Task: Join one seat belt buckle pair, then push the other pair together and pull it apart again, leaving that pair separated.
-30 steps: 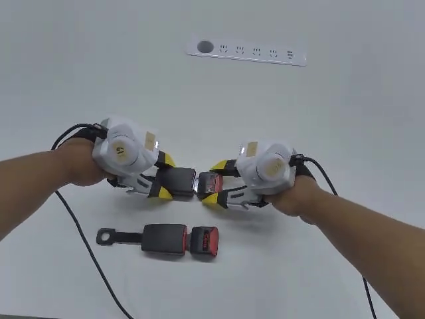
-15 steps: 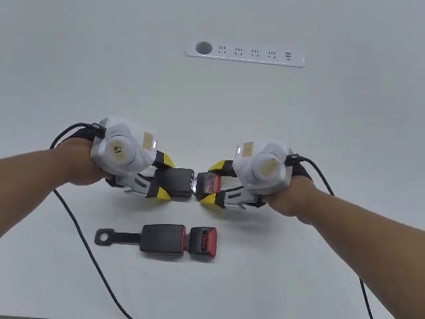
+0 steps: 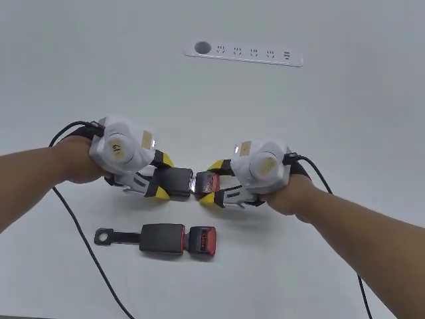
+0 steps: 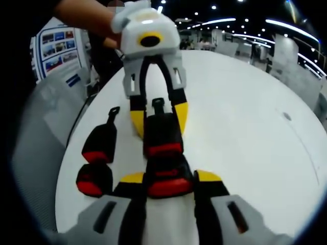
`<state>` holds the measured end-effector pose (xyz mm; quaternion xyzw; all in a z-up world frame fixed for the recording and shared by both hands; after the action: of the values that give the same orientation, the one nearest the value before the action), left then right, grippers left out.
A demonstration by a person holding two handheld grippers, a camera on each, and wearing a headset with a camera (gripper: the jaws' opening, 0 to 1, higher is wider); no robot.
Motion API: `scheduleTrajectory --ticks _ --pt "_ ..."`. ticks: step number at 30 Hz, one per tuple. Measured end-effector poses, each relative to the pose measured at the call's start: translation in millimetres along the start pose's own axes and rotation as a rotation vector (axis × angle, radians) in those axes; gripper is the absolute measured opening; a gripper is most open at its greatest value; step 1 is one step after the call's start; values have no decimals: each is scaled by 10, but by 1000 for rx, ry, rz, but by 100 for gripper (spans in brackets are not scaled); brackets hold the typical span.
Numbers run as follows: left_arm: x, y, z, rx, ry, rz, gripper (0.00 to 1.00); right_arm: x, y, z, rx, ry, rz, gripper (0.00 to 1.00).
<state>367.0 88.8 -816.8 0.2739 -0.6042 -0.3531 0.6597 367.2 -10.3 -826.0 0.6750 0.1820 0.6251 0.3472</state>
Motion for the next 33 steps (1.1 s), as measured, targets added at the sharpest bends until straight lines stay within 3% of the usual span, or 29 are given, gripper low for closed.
scheduleTrajectory --ticks 26,30,33 --pt "-22 13 6 -4 21 41 34 -8 -1 3 -3 -7 20 36" --pt "-42 22 7 -1 48 74 34 -53 45 17 -2 -17 25 36" --pt "-35 18 6 -3 45 75 34 -87 81 18 -5 -22 27 36"
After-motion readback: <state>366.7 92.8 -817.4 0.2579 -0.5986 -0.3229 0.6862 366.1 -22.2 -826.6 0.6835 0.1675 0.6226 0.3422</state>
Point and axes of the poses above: the centre of the closed fingertips' face, and the gripper's own axes: y roughly backward along the fingers, z roughly to its right, x roughly out of its top, the point moved 4 cm from there along y, roughly backward along the fingers, and after that the axes turned 7 degrees about -x, right-handed, at the moved point
